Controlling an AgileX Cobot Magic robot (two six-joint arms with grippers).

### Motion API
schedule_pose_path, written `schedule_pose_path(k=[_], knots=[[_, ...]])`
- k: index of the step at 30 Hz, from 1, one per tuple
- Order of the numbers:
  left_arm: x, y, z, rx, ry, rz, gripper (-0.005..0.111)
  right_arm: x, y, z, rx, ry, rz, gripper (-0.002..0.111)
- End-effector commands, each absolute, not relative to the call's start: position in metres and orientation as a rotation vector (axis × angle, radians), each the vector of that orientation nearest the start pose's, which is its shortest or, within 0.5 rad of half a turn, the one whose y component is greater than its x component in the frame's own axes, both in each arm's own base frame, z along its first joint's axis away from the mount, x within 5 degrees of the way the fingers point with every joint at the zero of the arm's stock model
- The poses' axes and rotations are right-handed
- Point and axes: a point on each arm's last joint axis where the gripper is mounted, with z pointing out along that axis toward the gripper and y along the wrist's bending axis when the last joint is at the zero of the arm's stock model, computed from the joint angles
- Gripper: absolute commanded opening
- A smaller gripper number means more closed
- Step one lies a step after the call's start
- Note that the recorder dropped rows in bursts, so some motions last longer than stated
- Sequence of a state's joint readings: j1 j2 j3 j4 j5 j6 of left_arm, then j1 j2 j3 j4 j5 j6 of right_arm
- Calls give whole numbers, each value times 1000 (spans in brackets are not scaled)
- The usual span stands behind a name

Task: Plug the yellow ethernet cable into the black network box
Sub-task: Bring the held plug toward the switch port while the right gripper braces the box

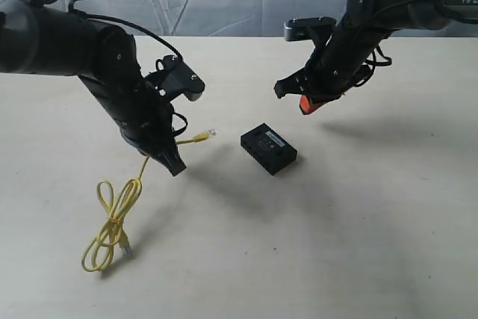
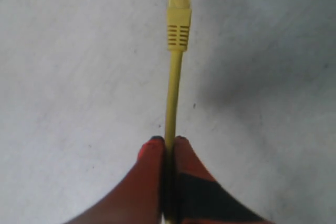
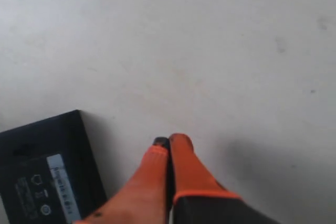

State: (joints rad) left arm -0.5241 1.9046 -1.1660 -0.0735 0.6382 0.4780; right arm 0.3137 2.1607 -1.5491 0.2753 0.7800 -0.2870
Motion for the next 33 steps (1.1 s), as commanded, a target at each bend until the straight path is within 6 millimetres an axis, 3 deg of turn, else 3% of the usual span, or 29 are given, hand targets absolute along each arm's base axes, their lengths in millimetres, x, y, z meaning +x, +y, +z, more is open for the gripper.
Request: schedule_pose_path(k=[1,12,20,26,33], knots=[[315,-195,150,1327,2522,-98,0,412,166,133,-606,2821,412,-1],[292,-224,147,1456,2492,-225,0,405,180,121,-635,2865,450,-1],[298,-228,147,1395,2440,-229,0,403,181,118,-615,2891,488,-1],[299,-229,123,1418,2493,-223,0,402,182,118,-612,2896,498,-1],[301,-231,122,1394,2483,-228,0,402,182,118,-611,2898,501,-1]])
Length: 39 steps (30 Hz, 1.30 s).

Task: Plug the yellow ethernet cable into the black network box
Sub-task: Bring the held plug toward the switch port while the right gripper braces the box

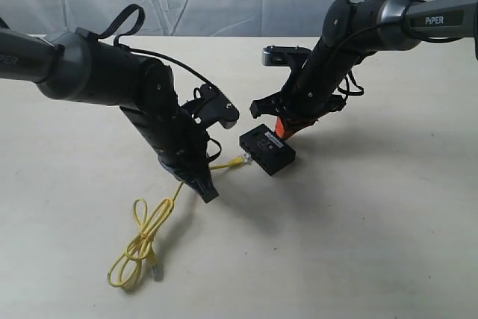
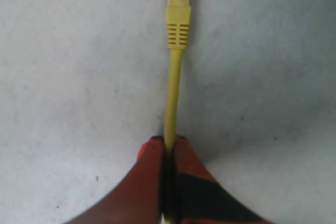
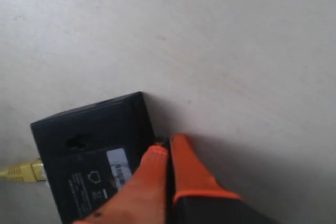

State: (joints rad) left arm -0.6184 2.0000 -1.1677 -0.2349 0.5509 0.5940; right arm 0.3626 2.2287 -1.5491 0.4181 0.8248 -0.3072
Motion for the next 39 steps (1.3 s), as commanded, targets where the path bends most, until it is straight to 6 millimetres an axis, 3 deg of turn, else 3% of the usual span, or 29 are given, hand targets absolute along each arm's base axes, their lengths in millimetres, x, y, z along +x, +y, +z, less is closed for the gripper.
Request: schedule_pose_path(k=[1,15,39], knots=[[302,-231,122,1393,2482,-228,0,402,182,118,-609,2900,503,-1],[300,-229,138,1390,2460,-232,0,402,182,118,-605,2900,510,-1],[297,-231,137,1452,2436,-274,0,402,183,118,-595,2899,521,-1]])
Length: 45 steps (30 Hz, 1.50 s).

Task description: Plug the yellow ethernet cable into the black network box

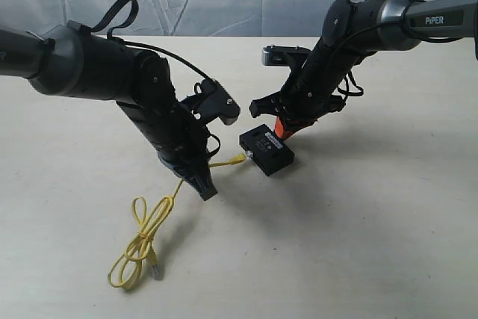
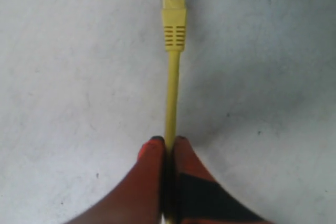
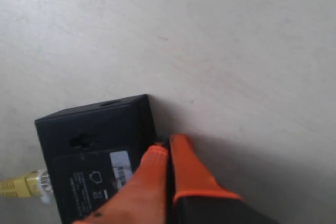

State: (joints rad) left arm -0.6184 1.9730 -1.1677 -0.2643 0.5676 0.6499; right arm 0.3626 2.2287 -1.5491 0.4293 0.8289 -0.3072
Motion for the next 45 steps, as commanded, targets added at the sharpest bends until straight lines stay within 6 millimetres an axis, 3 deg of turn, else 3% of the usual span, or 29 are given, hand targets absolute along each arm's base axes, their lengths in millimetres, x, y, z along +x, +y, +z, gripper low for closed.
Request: schedule_pose_path(k=[1,10,26,36,45], knots=[[297,-232,137,1448,2435,-287,0,402,183,118,-595,2899,521,-1],[298,-232,132,1457,2428,-285,0,402,183,118,-595,2899,521,-1],[302,-236,134,1311,2447,-323,0,399,184,118,-535,2946,554,-1],[307,-226,132,1323,2470,-153,0,402,178,122,-497,2933,469,-1],[307,-226,132,1339,2461,-140,0,401,176,126,-532,2936,434,-1]])
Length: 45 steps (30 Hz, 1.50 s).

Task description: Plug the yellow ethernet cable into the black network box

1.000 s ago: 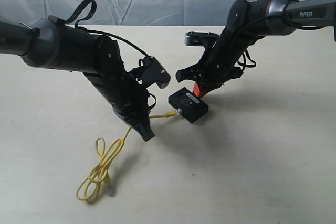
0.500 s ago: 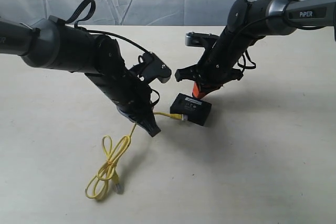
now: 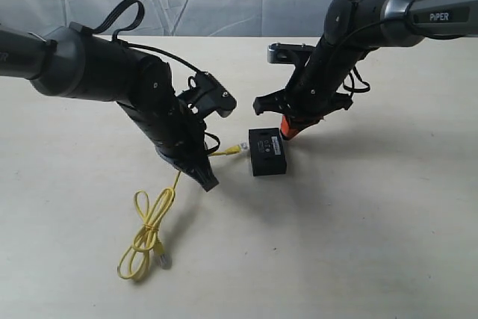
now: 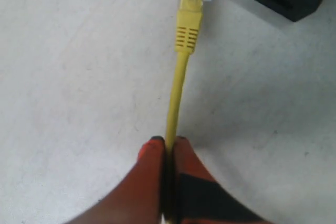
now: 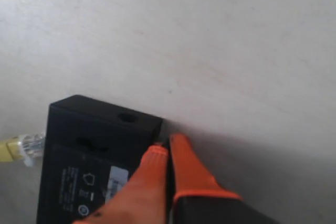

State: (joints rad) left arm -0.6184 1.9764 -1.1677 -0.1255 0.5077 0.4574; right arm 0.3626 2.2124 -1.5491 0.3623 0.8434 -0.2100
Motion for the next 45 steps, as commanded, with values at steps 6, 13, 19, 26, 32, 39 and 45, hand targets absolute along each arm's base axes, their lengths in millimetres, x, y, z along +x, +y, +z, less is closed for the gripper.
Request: schedule_pose_path(k=[6,13,19,26,32,39,45], knots=[[302,-223,130,1484,2443,-125,0,400,173,122,-576,2958,392,-1],[304,-225,131,1473,2423,-126,0,399,178,123,-673,2915,458,-1],[304,-226,131,1463,2423,-150,0,400,180,119,-721,2894,470,-1],[304,-226,131,1462,2421,-150,0,400,184,109,-714,2891,542,-1],[304,-226,131,1462,2421,-150,0,401,183,113,-699,2884,530,-1],[304,-226,131,1463,2423,-150,0,400,177,124,-663,2908,435,-1],[304,-226,132,1462,2421,-150,0,399,176,123,-668,2917,438,-1]])
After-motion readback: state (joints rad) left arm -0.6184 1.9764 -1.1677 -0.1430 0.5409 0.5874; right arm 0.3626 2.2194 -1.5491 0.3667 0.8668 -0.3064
